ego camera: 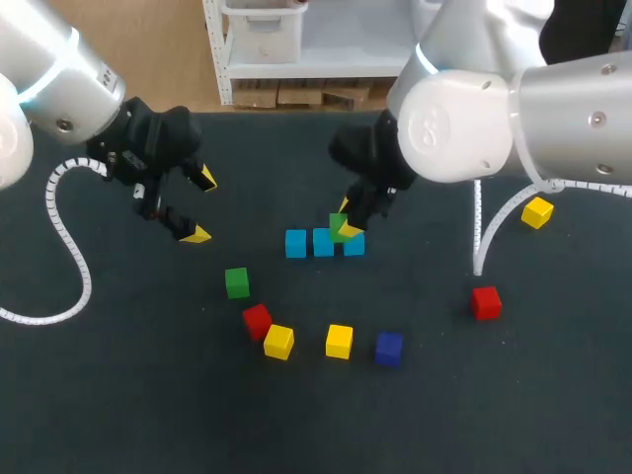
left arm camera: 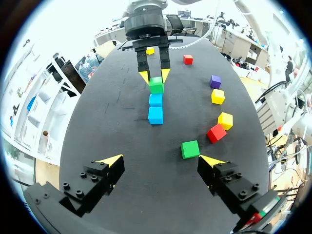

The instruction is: Place the blue cubes, place green cubes on the blue cubes, place the yellow cubes on the green cubes, then place the red cubes on the yellow cubes, and place purple cube on the red cubes.

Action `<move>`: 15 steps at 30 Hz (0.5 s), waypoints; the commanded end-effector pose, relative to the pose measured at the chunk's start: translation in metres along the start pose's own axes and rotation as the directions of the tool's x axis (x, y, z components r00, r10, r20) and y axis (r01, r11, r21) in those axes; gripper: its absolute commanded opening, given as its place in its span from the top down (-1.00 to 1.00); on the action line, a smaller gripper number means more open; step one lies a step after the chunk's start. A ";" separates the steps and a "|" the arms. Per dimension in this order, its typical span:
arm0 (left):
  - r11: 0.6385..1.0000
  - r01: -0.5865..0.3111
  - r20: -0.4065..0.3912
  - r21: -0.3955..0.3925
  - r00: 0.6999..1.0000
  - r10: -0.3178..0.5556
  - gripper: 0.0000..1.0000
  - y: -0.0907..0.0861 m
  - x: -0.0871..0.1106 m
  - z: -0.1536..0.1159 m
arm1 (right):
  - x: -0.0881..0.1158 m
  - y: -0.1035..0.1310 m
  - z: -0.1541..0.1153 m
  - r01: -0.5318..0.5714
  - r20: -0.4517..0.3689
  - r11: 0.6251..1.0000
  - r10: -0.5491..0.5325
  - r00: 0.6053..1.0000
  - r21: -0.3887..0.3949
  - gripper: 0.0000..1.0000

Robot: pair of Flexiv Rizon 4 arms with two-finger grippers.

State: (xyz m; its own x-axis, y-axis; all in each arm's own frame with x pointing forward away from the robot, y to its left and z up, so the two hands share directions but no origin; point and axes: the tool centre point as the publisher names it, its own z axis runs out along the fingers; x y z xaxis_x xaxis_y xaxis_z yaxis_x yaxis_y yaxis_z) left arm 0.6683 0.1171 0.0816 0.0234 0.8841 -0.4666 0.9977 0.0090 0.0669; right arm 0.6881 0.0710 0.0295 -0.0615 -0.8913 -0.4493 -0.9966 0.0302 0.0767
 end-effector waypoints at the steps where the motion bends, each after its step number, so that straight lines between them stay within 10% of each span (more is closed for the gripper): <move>1: 1.000 -0.004 0.004 -0.002 1.000 0.004 -1.00 -0.001 0.001 0.000 | 0.000 -0.001 0.000 0.001 0.003 1.000 -0.001 1.000 -0.004 1.00; 15: 1.000 -0.004 0.004 -0.002 1.000 0.004 -1.00 -0.001 0.001 0.000 | 0.000 -0.003 0.000 0.001 0.008 1.000 -0.001 1.000 -0.006 0.92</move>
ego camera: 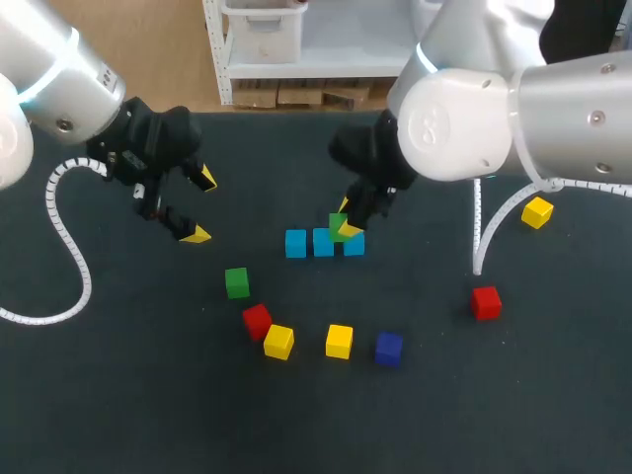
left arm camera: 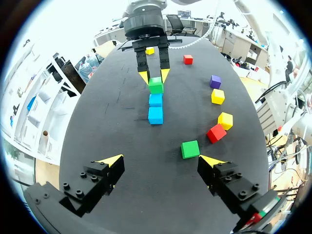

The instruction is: Place the blue cubes, place green cubes on the blue cubes, place the yellow cubes on the green cubes, then place the red cubes on the yellow cubes, and place purple cube on the red cubes.

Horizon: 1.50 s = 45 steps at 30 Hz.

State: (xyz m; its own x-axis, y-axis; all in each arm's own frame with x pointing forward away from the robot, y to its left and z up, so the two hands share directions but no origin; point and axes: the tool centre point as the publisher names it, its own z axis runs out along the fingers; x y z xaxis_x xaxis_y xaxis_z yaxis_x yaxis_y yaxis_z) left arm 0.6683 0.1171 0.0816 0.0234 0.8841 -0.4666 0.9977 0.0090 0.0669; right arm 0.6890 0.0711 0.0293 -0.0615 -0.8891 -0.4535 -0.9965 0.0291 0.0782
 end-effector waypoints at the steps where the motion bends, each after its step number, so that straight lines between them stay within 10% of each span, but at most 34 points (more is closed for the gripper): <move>1: 1.000 -0.004 0.004 -0.002 1.000 0.004 -1.00 -0.001 0.001 0.000 | 0.001 -0.002 0.000 0.000 0.003 1.000 0.000 1.000 -0.005 0.91; 45: 1.000 -0.004 0.004 -0.002 1.000 0.004 -1.00 -0.001 0.001 0.000 | 0.001 -0.005 0.004 -0.004 0.020 1.000 0.004 1.000 -0.025 0.14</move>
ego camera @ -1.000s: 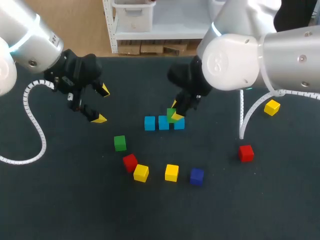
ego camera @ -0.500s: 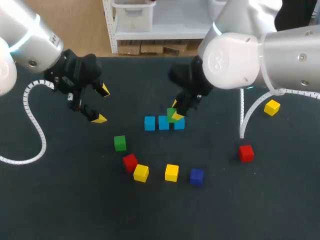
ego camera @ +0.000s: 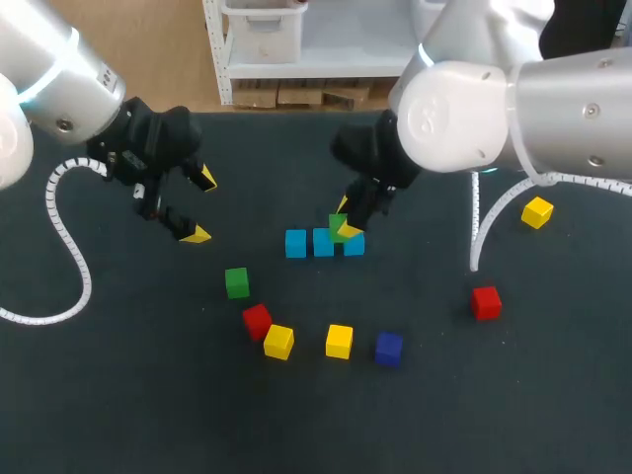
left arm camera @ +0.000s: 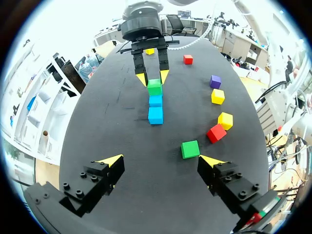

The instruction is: Place the blue cubes, place green cubes on the blue cubes, place the yellow cubes on the green cubes, then place the red cubes on the yellow cubes, and place purple cube on the red cubes.

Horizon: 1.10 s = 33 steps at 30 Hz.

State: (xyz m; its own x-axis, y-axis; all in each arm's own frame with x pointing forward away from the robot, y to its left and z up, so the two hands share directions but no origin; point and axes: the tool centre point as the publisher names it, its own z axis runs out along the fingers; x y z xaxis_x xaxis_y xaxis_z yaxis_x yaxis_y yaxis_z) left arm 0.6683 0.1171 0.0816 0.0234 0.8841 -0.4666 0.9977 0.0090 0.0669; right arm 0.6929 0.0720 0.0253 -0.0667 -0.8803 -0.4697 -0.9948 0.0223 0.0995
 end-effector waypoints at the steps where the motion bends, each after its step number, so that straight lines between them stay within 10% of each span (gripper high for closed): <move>1: 1.000 -0.004 0.004 -0.002 1.000 0.004 -1.00 -0.001 0.001 0.000 | 0.001 -0.001 0.000 -0.001 0.001 1.000 0.001 1.000 -0.003 0.13; 6: 1.000 -0.004 0.004 -0.002 1.000 0.004 -1.00 -0.001 0.001 0.000 | 0.001 -0.001 -0.001 -0.003 0.004 1.000 0.003 1.000 -0.002 0.05; 10: 1.000 -0.004 0.004 -0.002 1.000 0.004 -1.00 -0.001 0.001 0.000 | -0.001 0.001 -0.005 0.006 0.016 1.000 -0.006 1.000 0.003 -0.99; 33: 1.000 -0.004 0.004 -0.002 1.000 0.004 -1.00 -0.001 0.001 0.000 | 0.058 0.022 -0.083 -0.066 0.164 0.997 0.058 0.985 0.049 -1.00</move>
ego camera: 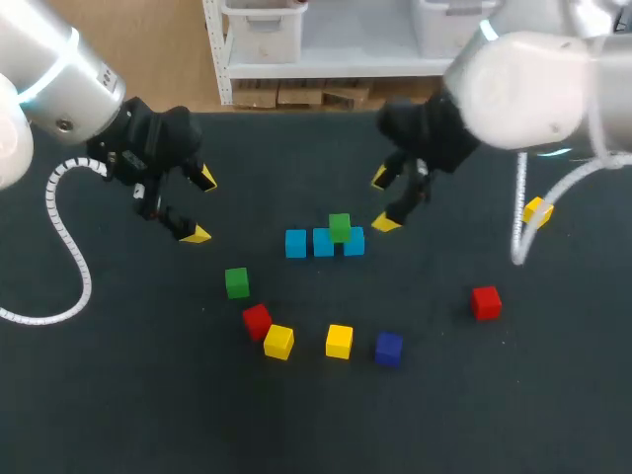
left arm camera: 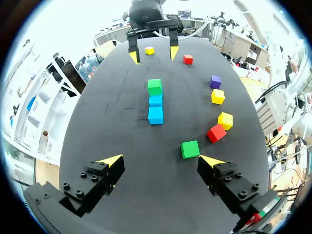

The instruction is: Place the blue cubes, place green cubes on the blue cubes, place the yellow cubes on the green cubes, then place the red cubes on the yellow cubes, and place purple cube on the red cubes.

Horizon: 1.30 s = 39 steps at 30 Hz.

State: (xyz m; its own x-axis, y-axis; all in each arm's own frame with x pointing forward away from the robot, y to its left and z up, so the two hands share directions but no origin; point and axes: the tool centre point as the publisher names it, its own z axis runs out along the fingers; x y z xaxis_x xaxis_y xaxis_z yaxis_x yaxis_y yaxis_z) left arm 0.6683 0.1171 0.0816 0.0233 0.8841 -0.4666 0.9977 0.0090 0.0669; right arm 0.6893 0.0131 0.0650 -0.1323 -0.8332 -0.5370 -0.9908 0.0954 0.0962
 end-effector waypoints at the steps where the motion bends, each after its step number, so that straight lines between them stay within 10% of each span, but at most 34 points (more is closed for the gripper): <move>1: 1.000 -0.004 0.004 -0.002 1.000 0.004 -1.00 -0.001 0.001 0.000 | 0.029 0.014 -0.027 -0.002 0.092 1.000 0.001 0.996 0.011 -1.00; 39: 1.000 -0.004 0.004 -0.002 1.000 0.004 -1.00 -0.001 0.001 0.000 | 0.145 0.037 -0.103 0.031 0.110 0.999 -0.033 0.993 0.019 -1.00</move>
State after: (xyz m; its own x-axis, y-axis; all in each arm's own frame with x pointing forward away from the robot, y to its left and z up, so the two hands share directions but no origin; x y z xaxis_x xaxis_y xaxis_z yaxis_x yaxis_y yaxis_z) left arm 0.6683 0.1171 0.0816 0.0234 0.8841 -0.4667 0.9977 0.0090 0.0670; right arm 0.6402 -0.1579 0.0749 -0.1048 -0.7692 -0.6304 -0.9945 0.0799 0.0678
